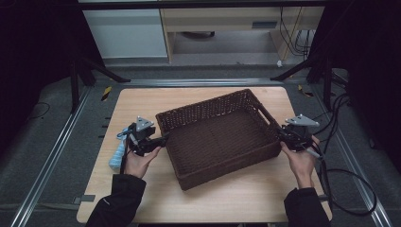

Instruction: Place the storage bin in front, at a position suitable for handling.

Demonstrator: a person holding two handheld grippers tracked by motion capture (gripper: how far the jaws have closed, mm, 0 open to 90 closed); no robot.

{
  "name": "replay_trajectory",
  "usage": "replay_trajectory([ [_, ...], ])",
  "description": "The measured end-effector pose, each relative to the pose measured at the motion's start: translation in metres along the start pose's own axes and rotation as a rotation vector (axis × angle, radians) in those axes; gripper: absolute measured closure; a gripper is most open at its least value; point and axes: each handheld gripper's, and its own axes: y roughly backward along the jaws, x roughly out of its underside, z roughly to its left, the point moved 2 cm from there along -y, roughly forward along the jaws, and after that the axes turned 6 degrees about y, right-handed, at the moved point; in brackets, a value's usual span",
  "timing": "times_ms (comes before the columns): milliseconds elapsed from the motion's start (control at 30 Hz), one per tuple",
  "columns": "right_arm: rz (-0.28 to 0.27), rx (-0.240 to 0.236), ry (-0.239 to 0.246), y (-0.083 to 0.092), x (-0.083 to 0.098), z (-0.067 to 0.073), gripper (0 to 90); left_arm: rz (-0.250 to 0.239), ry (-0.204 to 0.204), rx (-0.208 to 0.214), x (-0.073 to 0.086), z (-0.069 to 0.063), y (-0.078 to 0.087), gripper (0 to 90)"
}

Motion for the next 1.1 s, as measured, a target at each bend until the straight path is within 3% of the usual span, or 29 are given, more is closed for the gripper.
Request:
replay_trajectory([
  [167, 0.001, -0.039, -0.019, 0.007, 0.003, 0.0, 80.6, 0.004, 0.009, 0.021, 0.005, -0.003, 0.01, 40.2],
  [500, 0.019, -0.071, -0.002, 0.025, 0.01, 0.015, 76.2, 0.034, -0.012, 0.02, 0.013, -0.006, 0.008, 48.5],
  [633, -0.027, -0.121, -0.009, 0.028, 0.001, 0.015, 71.0, 0.038, -0.01, 0.03, 0.009, 0.0, 0.004, 54.6],
  [767, -0.04, -0.124, 0.011, 0.018, -0.009, 0.017, 68.5, 0.036, 0.0, 0.008, 0.005, 0.009, -0.002, 57.1],
  [967, 0.013, -0.141, 0.039, -0.001, -0.008, 0.023, 76.6, 0.034, 0.024, 0.003, 0.004, 0.014, -0.003, 55.4],
  [1100, 0.005, -0.145, 0.019, 0.001, -0.006, 0.022, 78.3, 0.026, 0.021, 0.006, 0.003, 0.015, 0.0, 54.4],
])
